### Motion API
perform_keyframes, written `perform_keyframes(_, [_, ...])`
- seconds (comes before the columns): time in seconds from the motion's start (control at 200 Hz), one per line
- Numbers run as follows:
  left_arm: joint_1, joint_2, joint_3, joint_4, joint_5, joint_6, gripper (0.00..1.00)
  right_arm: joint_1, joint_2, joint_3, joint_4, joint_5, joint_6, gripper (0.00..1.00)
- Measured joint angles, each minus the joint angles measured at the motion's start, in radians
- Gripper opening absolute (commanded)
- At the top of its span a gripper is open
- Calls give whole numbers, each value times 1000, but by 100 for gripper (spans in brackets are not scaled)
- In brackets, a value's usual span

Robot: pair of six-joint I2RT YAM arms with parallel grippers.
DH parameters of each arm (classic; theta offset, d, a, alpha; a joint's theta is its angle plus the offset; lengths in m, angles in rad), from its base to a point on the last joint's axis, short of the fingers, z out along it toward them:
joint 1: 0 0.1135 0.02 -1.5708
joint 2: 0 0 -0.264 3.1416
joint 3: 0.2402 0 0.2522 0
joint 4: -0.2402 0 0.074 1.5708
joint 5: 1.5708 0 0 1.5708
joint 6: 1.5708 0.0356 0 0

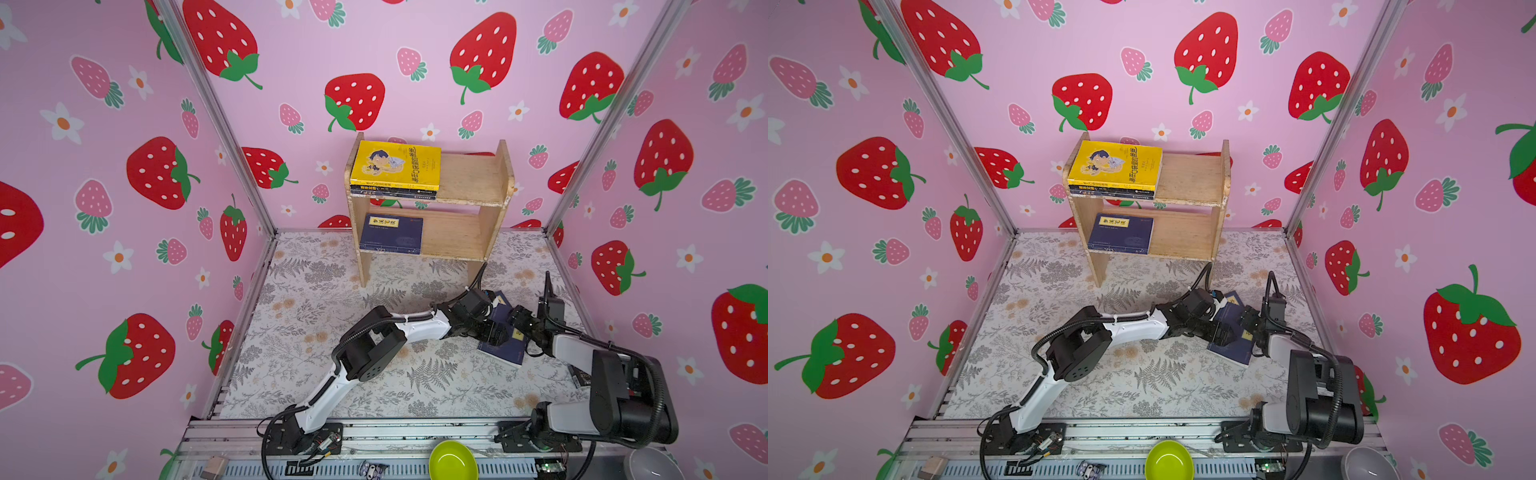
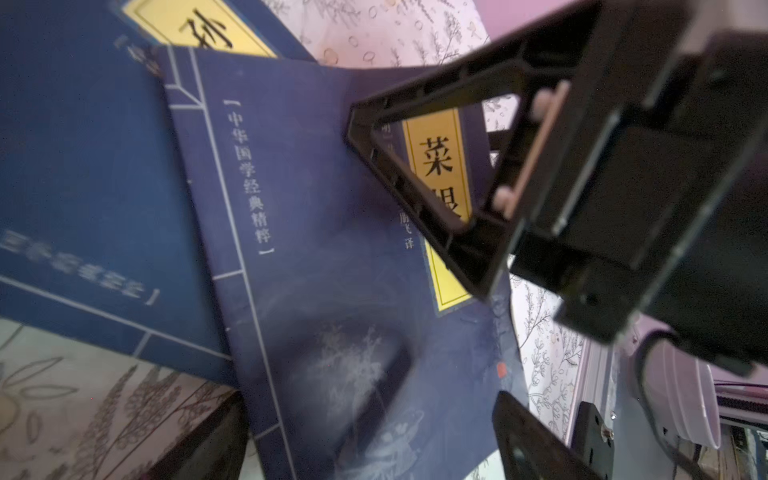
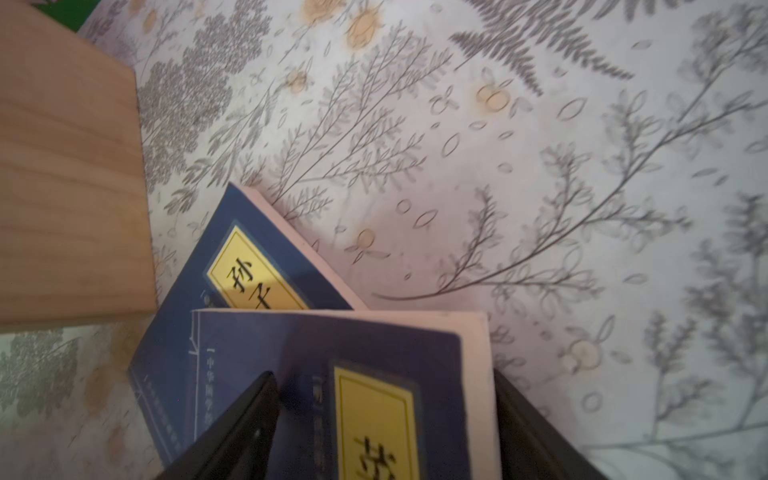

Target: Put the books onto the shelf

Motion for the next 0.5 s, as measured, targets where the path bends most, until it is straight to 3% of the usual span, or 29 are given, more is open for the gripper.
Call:
perform_keyframes(0.25, [47, -91, -180, 102, 23, -87, 80, 142, -117, -87, -16, 44, 106, 77])
perform_keyframes(0.5, [75, -149, -309, 219, 132, -176, 67, 184, -117, -95, 6, 55, 149, 77])
